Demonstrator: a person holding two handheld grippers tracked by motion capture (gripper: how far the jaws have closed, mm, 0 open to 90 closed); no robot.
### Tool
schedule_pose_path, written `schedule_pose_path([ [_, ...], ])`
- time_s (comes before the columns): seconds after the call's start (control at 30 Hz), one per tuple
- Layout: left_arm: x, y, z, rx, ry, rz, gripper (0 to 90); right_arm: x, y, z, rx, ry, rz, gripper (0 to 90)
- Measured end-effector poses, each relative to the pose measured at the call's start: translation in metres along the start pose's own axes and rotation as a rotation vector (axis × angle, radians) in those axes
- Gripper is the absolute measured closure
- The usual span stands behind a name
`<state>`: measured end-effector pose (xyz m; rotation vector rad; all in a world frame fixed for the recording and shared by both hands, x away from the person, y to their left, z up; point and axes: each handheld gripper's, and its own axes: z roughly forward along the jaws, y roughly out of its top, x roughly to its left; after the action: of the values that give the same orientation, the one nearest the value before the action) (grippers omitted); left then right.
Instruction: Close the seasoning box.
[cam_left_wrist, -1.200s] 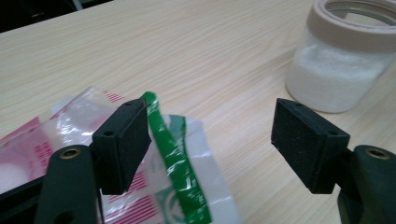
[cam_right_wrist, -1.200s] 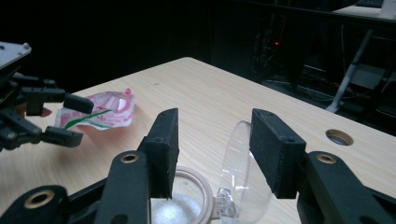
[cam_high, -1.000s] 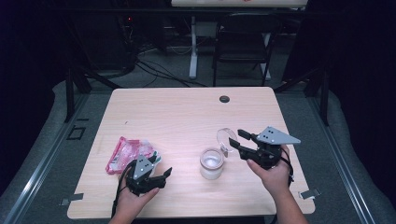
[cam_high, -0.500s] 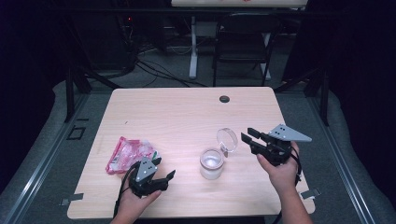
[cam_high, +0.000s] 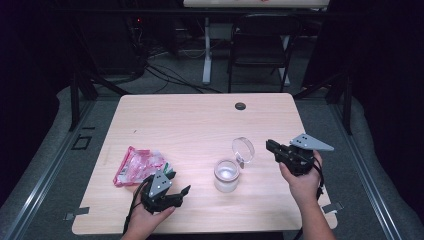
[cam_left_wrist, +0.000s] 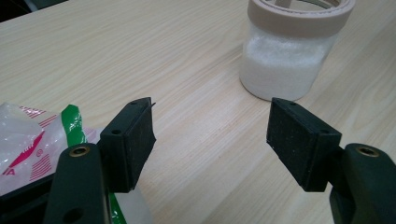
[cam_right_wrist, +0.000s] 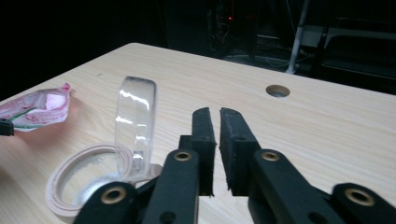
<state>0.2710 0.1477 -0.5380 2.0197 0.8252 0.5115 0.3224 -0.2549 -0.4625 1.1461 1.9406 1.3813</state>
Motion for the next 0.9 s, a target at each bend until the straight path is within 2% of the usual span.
schedule_pose_path([
  [0.1,-0.002,0.000,0.001,0.010,0.000,0.011,31.7,-0.002,-0.002,0.002,0.006,0.002,0.006,90.0],
  [0.5,-0.002,-0.001,0.001,0.008,0.004,0.010,32.2,0.002,-0.012,0.016,0.057,0.012,-0.005,90.0],
  [0.9,-0.002,-0.001,0.000,0.004,0.008,0.010,32.4,0.009,-0.013,0.021,0.071,0.036,-0.023,90.0],
])
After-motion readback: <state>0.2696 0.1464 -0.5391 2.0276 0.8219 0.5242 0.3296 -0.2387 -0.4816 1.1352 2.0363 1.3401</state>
